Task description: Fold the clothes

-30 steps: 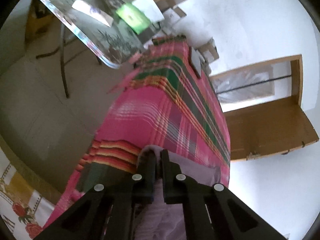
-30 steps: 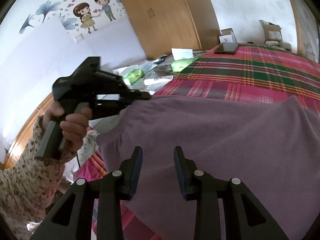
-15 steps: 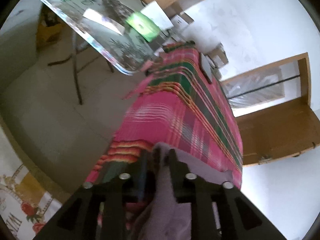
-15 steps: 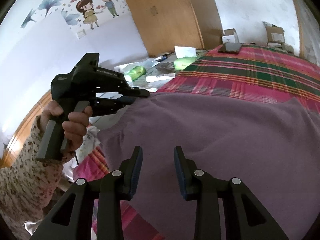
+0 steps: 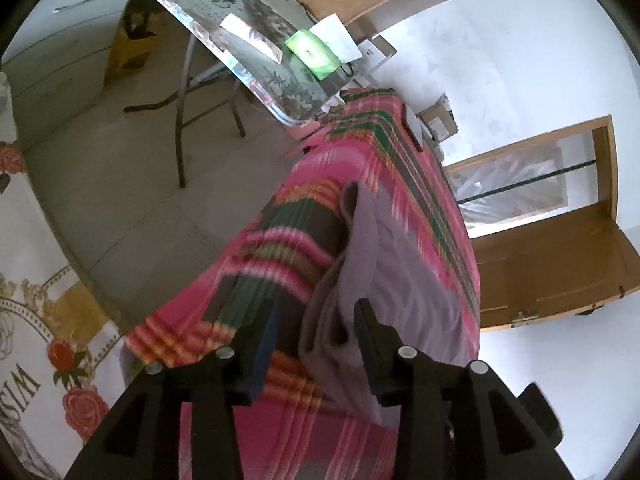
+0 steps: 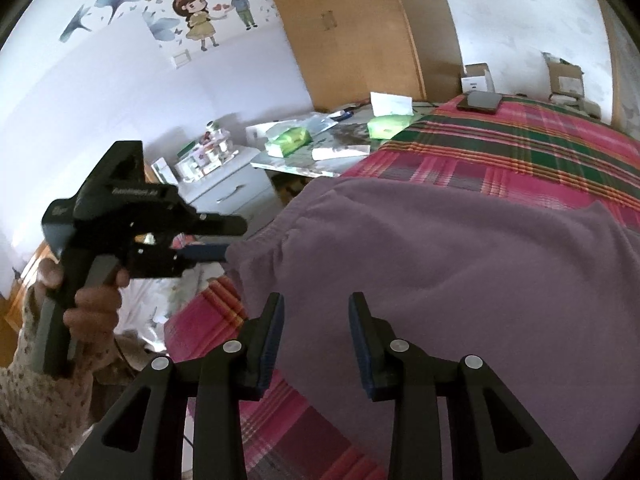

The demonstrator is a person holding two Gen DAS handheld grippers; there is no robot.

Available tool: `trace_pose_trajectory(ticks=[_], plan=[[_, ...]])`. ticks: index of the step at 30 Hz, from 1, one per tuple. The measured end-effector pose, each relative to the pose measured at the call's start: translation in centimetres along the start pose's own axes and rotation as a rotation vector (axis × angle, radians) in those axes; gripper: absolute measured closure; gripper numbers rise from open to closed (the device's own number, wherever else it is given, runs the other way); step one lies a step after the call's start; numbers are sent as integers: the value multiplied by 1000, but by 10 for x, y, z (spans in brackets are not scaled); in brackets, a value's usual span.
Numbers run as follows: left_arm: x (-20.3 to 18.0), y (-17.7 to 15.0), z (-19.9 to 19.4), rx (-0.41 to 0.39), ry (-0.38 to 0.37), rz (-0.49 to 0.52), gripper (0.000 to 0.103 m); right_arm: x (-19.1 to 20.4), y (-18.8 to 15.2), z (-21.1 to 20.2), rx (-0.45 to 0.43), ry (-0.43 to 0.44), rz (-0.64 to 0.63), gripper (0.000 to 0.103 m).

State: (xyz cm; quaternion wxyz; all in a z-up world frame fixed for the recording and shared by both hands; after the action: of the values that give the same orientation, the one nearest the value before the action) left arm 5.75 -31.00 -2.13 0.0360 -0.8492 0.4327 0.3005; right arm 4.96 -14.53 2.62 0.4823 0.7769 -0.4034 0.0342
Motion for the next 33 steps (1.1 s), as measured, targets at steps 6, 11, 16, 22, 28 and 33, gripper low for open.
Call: trace_pose_trajectory(ticks=[6,11,16,22,28,33], plan=[[7,-13,8,66,-104,-92,57,9,-7,0,14,13,-15,65],[7,-14,10,55,-122,-137,56,10,-10,-2,14,17,-8,65],[-5,-13,13,35,-68,-120,56,12,-13,-2,18,20,-7,64],[-4,-16,16,12,-21,-125,81,13,-16,-2,21,20,-9,64],[6,-18,10,-6,-55,-131,84,11,-16,-5,11,14,-4,64],[10,-19,11,-15,-49,-124,85,10,-17,-3,16,8,-1,64]])
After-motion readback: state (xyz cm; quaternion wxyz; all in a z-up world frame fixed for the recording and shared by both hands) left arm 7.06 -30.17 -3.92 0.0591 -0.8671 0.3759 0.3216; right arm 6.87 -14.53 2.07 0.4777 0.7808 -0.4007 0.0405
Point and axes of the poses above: each gripper's, at about its wrist camera, not at the fingertips, and z roughly the way its jaws point, x to its left, y to its top, the point moved 2 cm from there along z, roughly the way its jaws point, and after that the axes turned 14 degrees about y, right-handed, at the moved point
